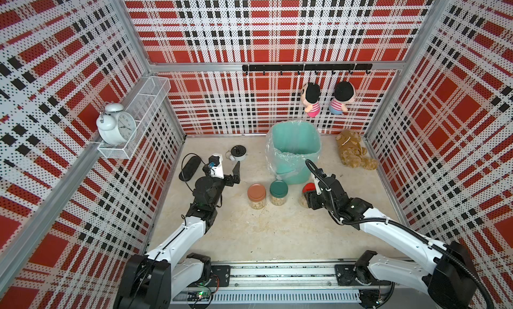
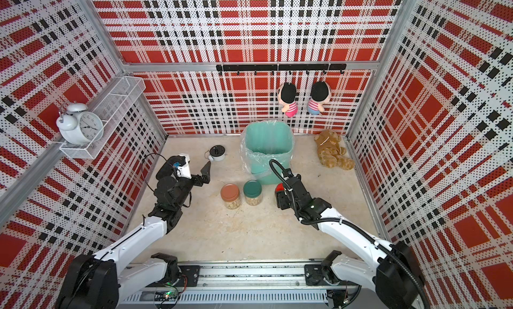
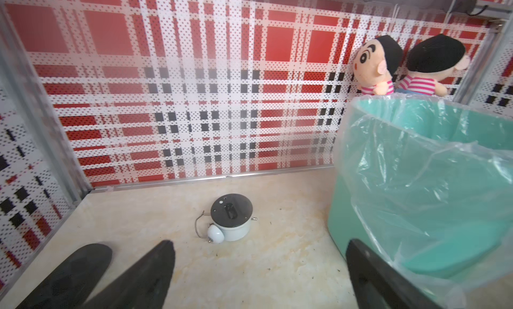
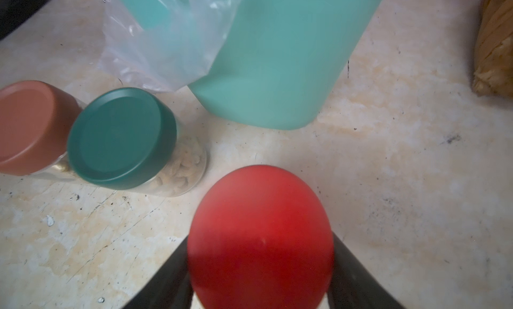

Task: Empty moldy peanuts from jars
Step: Pick up the jar from the center of the board.

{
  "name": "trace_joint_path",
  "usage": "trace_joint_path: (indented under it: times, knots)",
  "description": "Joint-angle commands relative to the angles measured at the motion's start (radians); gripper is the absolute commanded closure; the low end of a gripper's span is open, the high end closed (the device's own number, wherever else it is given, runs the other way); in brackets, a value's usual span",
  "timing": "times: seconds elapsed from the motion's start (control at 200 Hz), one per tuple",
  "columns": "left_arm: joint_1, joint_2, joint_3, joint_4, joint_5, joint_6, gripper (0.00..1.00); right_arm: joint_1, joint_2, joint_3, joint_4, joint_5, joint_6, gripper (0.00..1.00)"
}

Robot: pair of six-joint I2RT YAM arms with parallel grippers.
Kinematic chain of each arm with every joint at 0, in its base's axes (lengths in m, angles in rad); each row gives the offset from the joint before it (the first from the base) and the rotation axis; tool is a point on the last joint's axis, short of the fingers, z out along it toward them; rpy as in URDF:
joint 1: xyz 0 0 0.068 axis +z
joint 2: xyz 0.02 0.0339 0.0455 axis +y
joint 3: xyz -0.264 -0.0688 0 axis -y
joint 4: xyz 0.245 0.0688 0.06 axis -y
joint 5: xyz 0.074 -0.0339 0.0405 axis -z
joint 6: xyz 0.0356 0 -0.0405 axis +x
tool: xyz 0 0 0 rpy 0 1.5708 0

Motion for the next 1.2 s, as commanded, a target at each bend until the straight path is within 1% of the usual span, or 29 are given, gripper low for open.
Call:
trace_joint_path:
  times: [0.0,0.075,0.135,0.15,0.321,0.426,0.521,0.666,0.737,0.812,0.907,1.047,1.192]
  knots:
    - [-0.005,-0.008,0.063,0.016,0.165,-0.038,0.02,0.006,-0.086,0.005,0.025,-0.032,-0.104,1.00]
    - [-0.008,0.001,0.104,-0.008,0.285,-0.044,0.02,0.007,-0.137,0.014,0.021,-0.055,-0.146,1.00]
    - [-0.008,0.009,0.135,-0.024,0.337,-0.033,0.02,0.007,-0.178,0.019,0.021,-0.081,-0.174,1.00]
    - [-0.038,0.009,0.141,-0.029,0.346,-0.027,0.02,0.006,-0.188,0.021,0.021,-0.088,-0.179,1.00]
    - [-0.133,0.056,0.230,-0.133,0.411,0.079,0.02,-0.020,-0.267,0.060,-0.002,-0.205,-0.220,1.00]
    - [-0.204,0.096,0.285,-0.227,0.419,0.153,0.02,-0.078,-0.274,0.120,-0.042,-0.324,-0.227,1.00]
    - [-0.255,0.115,0.296,-0.276,0.431,0.204,0.02,-0.141,-0.277,0.173,-0.058,-0.418,-0.235,1.00]
    - [-0.291,0.121,0.287,-0.280,0.493,0.237,0.02,-0.205,-0.250,0.249,-0.079,-0.478,-0.269,1.00]
    - [-0.304,0.129,0.303,-0.300,0.500,0.256,0.02,-0.222,-0.222,0.277,-0.078,-0.517,-0.276,1.00]
    - [-0.319,0.141,0.330,-0.336,0.497,0.285,0.02,-0.224,-0.192,0.295,-0.051,-0.561,-0.274,1.00]
    - [-0.330,0.157,0.348,-0.337,0.505,0.294,0.02,-0.227,-0.163,0.305,0.002,-0.615,-0.254,1.00]
    - [-0.340,0.183,0.368,-0.324,0.593,0.305,0.02,-0.225,-0.116,0.336,0.037,-0.677,-0.254,1.00]
    - [-0.348,0.215,0.402,-0.338,0.629,0.316,0.02,-0.226,-0.087,0.349,0.056,-0.708,-0.258,1.00]
